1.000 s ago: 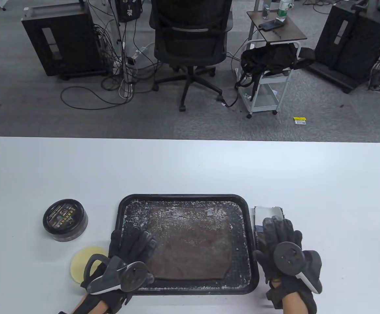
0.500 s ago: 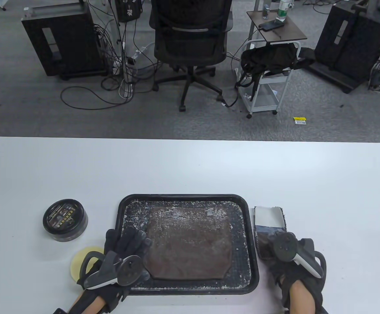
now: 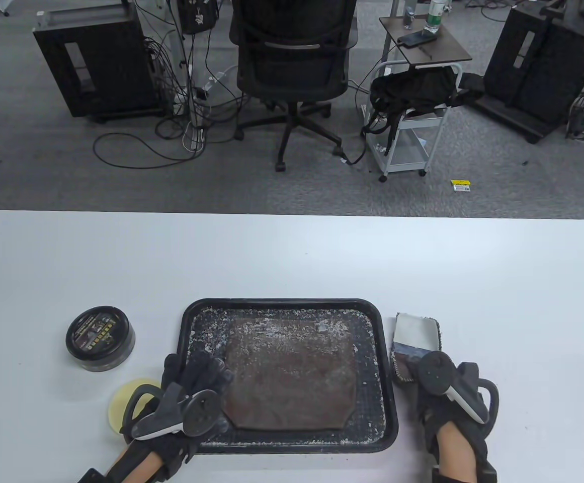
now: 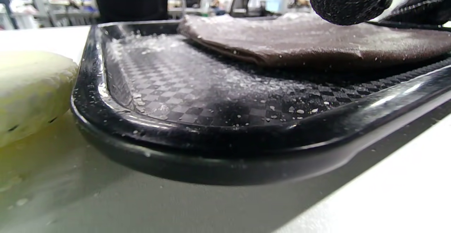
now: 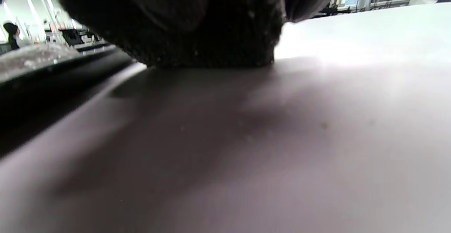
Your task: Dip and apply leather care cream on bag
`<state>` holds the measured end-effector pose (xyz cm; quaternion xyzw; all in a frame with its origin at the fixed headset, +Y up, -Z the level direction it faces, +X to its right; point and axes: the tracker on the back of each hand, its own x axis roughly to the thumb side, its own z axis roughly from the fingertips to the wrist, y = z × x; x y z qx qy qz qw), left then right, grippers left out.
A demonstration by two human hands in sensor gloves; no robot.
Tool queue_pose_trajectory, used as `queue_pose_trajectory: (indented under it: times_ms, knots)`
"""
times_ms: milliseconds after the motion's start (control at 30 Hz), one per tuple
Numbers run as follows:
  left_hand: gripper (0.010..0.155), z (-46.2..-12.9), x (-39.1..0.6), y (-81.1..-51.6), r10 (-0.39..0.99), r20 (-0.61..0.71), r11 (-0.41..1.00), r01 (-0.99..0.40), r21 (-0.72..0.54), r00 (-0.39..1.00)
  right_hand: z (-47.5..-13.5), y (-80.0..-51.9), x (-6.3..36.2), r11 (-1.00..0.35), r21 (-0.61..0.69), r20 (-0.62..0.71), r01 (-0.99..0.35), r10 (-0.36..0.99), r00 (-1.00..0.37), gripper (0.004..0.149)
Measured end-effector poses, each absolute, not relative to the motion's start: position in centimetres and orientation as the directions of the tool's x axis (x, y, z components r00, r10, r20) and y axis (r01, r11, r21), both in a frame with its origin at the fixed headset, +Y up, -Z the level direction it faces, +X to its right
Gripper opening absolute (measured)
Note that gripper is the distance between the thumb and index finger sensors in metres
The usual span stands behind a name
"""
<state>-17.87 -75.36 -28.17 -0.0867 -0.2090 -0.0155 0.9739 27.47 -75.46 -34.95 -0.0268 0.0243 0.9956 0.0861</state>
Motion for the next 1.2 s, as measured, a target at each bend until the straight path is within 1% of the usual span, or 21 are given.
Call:
queue_pose_trajectory:
  times_ms: [100,167,233,300,500,600,700,867,967,1200]
  knots:
    - [0.081,-28.2,-18.0,-75.4,0.014,0.408,0.983,0.062,-0.172,0.913,-34.7,-74.8,27.6,-0.976,-0.038,-0.066,-0.217,0.219,-0.974,0.056]
    - [0.08,-28.3,-18.0,-75.5,0.017,0.408,0.982,0.061,-0.178,0.913,-34.5,-73.9,27.2,-0.963,-0.115,-0.053,-0.242,0.249,-0.967,0.056]
    - [0.079,-28.3,-18.0,-75.5,0.02,0.408,0.98,0.062,-0.187,0.913,-34.2,-73.0,26.6,-0.952,-0.184,-0.034,-0.245,0.256,-0.966,0.056]
    - [0.078,-28.3,-18.0,-75.5,0.021,0.408,0.978,0.065,-0.196,0.913,-34.1,-72.3,25.9,-0.942,-0.227,-0.014,-0.246,0.256,-0.967,0.056]
    - [0.072,-28.6,-18.0,-75.8,0.024,0.412,0.972,0.075,-0.222,0.911,-33.7,-70.1,22.0,-0.904,-0.356,0.072,-0.238,0.227,-0.971,0.056]
    - [0.068,-28.7,-17.9,-76.1,0.034,0.417,0.965,0.078,-0.249,0.908,-33.7,-69.3,19.3,-0.883,-0.393,0.123,-0.255,0.224,-0.967,0.056]
    - [0.068,-28.8,-17.7,-76.6,0.053,0.428,0.952,0.084,-0.295,0.902,-33.9,-68.8,16.8,-0.879,-0.394,0.174,-0.271,0.218,-0.96,0.056]
    - [0.067,-29.0,-17.7,-76.9,0.058,0.433,0.947,0.087,-0.309,0.9,-34.7,-68.5,12.3,-0.894,-0.355,0.237,-0.274,0.197,-0.951,0.056]
    - [0.067,-29.1,-17.8,-76.9,0.077,0.429,0.945,0.07,-0.318,0.9,-35.4,-68.8,9.5,-0.904,-0.325,0.271,-0.277,0.191,-0.943,0.055]
    - [0.067,-29.4,-18.2,-77.4,0.136,0.411,0.929,0.027,-0.369,0.901,-36.2,-70.2,2.7,-0.94,-0.262,0.368,-0.218,0.112,-0.923,0.056]
